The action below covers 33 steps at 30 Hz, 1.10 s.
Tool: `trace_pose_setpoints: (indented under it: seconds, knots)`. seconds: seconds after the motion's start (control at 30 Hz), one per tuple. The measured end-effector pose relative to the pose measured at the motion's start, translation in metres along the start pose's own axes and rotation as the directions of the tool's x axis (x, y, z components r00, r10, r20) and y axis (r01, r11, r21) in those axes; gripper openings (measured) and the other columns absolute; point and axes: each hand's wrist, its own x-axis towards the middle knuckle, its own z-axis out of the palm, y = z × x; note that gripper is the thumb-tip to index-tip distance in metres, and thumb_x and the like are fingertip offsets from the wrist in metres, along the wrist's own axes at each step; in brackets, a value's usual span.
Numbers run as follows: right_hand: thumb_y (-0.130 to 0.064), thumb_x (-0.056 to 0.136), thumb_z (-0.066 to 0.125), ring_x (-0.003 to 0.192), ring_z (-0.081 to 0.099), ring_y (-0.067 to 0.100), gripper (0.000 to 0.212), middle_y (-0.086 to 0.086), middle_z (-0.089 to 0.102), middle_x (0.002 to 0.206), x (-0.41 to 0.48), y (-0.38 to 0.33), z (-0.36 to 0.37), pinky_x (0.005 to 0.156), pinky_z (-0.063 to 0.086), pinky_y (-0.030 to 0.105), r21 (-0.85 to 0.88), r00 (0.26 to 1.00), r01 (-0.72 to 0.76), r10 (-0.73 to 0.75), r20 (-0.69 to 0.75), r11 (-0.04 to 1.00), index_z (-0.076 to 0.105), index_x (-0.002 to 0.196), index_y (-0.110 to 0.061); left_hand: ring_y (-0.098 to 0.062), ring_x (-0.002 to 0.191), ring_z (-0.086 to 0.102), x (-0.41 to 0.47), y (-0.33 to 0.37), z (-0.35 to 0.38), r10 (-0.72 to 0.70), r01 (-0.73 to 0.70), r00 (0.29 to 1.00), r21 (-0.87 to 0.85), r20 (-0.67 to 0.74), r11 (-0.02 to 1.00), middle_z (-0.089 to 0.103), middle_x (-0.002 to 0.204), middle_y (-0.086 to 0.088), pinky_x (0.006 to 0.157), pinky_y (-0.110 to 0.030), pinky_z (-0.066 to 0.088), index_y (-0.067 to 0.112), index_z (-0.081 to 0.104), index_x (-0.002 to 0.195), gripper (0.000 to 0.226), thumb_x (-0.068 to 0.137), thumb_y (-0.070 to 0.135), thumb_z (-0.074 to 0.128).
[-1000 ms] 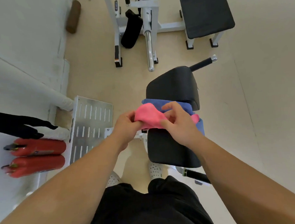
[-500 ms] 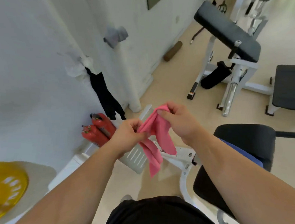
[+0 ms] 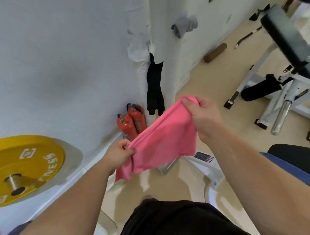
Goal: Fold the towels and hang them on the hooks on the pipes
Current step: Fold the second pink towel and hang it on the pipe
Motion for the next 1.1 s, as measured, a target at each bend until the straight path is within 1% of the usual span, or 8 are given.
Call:
trace_pose_setpoints:
  seconds: [0.2, 0.3, 0.37, 0.47, 0.53, 0.67, 0.93, 1.1]
  knots:
    - [-0.021, 0.087, 0.075, 0.061, 0.058, -0.012, 0.026, -0.026, 0.064, 0.058, -0.017, -0.01, 0.046, 0.055, 0.039, 0.005, -0.248, 0.994, 0.091, -0.073, 0.08, 0.964, 0.071, 0.064, -0.032, -0.004, 0.06, 0.058, -0.009, 0.014, -0.045, 0.147, -0.199, 0.946, -0.156, -0.289, 0.968, 0.064, 0.061, 0.014, 0.056, -0.019, 0.046, 0.02, 0.067, 0.076, 0.015, 0.087, 0.01, 0.071]
    - [-0.025, 0.084, 0.077, 0.076, 0.063, -0.009, 0.02, -0.033, 0.061, 0.063, -0.029, -0.009, 0.078, 0.069, 0.048, 0.012, -0.322, 0.969, 0.132, -0.053, 0.243, 0.938, 0.074, 0.098, -0.039, -0.007, 0.062, 0.058, -0.016, 0.043, -0.062, 0.267, -0.291, 0.939, -0.09, -0.217, 0.952, 0.065, 0.064, 0.006, 0.058, -0.03, 0.052, 0.019, 0.066, 0.076, 0.017, 0.08, 0.003, 0.069]
    - [-0.024, 0.087, 0.077, 0.066, 0.059, -0.011, 0.041, -0.035, 0.052, 0.054, -0.036, -0.01, 0.096, 0.068, 0.043, 0.01, -0.341, 0.903, 0.204, -0.042, 0.429, 0.918, 0.064, 0.124, -0.034, -0.013, 0.067, 0.059, -0.021, 0.058, -0.066, 0.386, -0.39, 0.912, 0.003, -0.14, 0.921, 0.067, 0.074, -0.008, 0.065, -0.039, 0.054, 0.015, 0.067, 0.077, 0.017, 0.075, -0.001, 0.069]
    - [-0.022, 0.093, 0.068, 0.069, 0.058, -0.004, 0.02, -0.022, 0.062, 0.068, -0.036, -0.013, 0.113, 0.068, 0.041, 0.013, -0.407, 0.771, 0.423, -0.085, 0.631, 0.81, 0.071, 0.112, -0.03, -0.014, 0.066, 0.058, -0.029, 0.069, -0.064, 0.461, -0.456, 0.878, 0.066, -0.128, 0.888, 0.066, 0.073, -0.005, 0.064, -0.037, 0.053, 0.02, 0.064, 0.072, 0.016, 0.076, 0.006, 0.073]
    - [-0.023, 0.093, 0.067, 0.075, 0.058, -0.002, 0.006, -0.016, 0.065, 0.078, -0.027, -0.012, 0.116, 0.069, 0.04, 0.014, -0.418, 0.775, 0.44, -0.101, 0.624, 0.795, 0.072, 0.093, -0.028, -0.01, 0.065, 0.055, -0.028, 0.066, -0.064, 0.443, -0.443, 0.883, 0.037, -0.156, 0.896, 0.066, 0.073, -0.004, 0.062, -0.032, 0.05, 0.018, 0.064, 0.073, 0.01, 0.074, 0.016, 0.074]
    - [-0.018, 0.092, 0.068, 0.067, 0.052, -0.001, 0.012, -0.012, 0.055, 0.066, -0.001, -0.004, 0.115, 0.062, 0.036, 0.01, -0.424, 0.8, 0.504, -0.221, 0.558, 0.752, 0.064, 0.083, -0.025, -0.011, 0.059, 0.046, -0.016, 0.043, -0.066, 0.333, -0.327, 0.926, 0.066, -0.175, 0.943, 0.058, 0.063, 0.001, 0.059, -0.032, 0.042, 0.017, 0.065, 0.072, 0.011, 0.063, 0.024, 0.065]
    - [-0.014, 0.093, 0.061, 0.066, 0.046, 0.011, 0.01, -0.006, 0.052, 0.066, 0.078, -0.006, 0.09, 0.059, 0.034, 0.022, -0.413, 0.884, 0.435, -0.291, 0.366, 0.8, 0.063, 0.084, -0.011, -0.011, 0.062, 0.049, -0.003, 0.03, -0.037, 0.035, -0.067, 0.971, -0.129, -0.235, 0.989, 0.056, 0.066, 0.004, 0.059, -0.027, 0.038, 0.015, 0.061, 0.071, 0.024, 0.079, 0.023, 0.082]
    - [-0.017, 0.088, 0.066, 0.077, 0.064, 0.019, 0.015, -0.005, 0.067, 0.078, 0.124, -0.001, 0.063, 0.074, 0.052, 0.033, -0.435, 0.878, 0.364, -0.148, 0.455, 0.823, 0.067, 0.102, -0.02, -0.011, 0.058, 0.044, 0.011, 0.061, -0.004, -0.084, -0.071, 0.885, -0.312, -0.457, 0.947, 0.053, 0.062, 0.004, 0.055, -0.026, 0.035, 0.013, 0.064, 0.073, 0.019, 0.084, 0.008, 0.079]
